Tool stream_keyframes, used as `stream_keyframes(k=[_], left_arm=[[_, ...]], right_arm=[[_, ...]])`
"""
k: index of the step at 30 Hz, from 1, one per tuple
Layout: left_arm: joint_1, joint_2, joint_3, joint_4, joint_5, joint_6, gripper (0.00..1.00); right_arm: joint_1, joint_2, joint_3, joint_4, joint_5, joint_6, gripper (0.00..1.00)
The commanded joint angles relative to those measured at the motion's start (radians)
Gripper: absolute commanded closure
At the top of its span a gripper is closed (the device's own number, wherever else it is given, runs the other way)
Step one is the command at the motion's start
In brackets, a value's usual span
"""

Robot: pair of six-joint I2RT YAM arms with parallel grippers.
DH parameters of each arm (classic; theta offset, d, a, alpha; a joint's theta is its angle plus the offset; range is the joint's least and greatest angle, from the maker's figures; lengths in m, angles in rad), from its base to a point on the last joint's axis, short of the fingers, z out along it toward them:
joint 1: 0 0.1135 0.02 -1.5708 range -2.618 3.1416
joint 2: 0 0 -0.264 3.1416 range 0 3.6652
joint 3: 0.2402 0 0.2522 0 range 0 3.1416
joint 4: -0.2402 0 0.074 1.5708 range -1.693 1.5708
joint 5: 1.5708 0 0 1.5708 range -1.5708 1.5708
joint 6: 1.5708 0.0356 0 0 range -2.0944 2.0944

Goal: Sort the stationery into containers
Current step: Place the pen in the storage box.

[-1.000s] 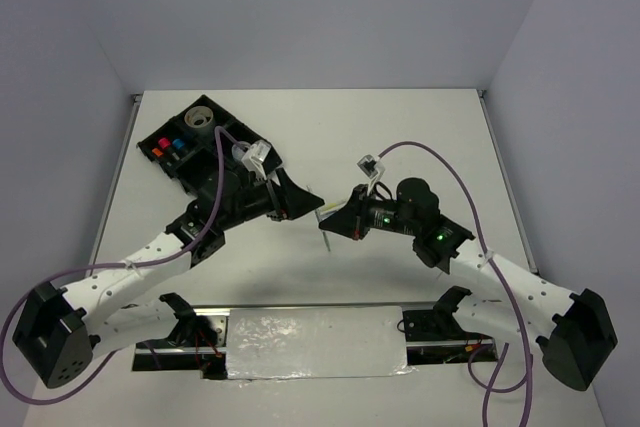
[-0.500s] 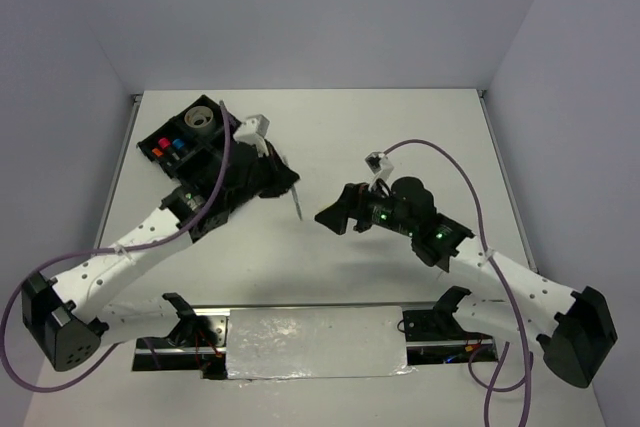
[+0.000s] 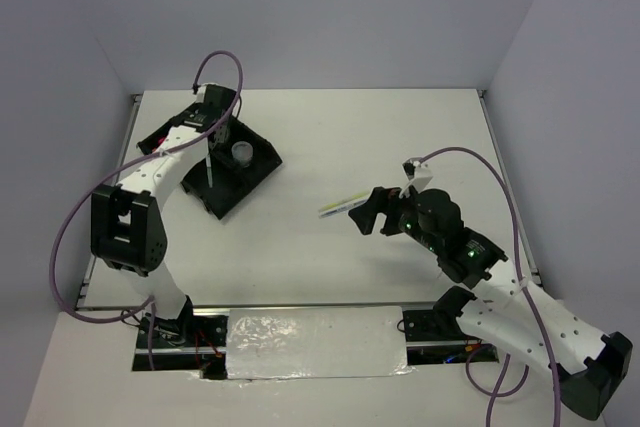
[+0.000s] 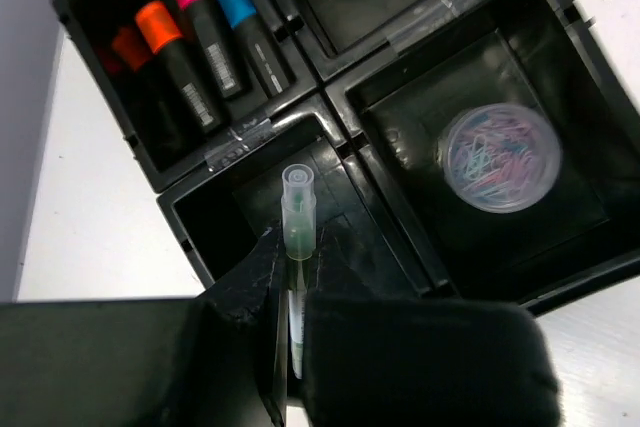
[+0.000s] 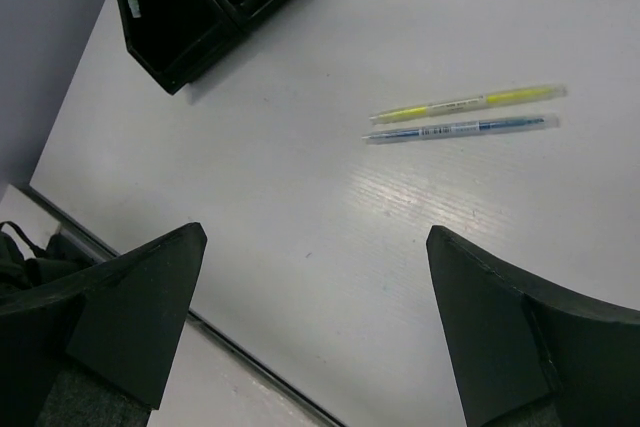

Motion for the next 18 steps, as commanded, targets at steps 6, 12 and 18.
stream_keyframes(k=[6, 12, 18], left_arm=[[0.094, -0.013, -0.053, 0.143, 0.126, 0.083, 0.98], [0.104, -0.002, -0.104, 0.181, 0.154, 0.046, 0.91], [0.104, 0.013, -0.139, 0.158, 0.147, -0.003, 0.80]], right_arm=[[-0.008, -0.038, -0.001, -0.040, -0.014, -0.069, 0.00], [-0.007, -0.040, -0.004, -0.045, -0.012, -0.073, 0.00], [-0.007, -0.026, 0.002, -0.031, -0.024, -0.063, 0.00]])
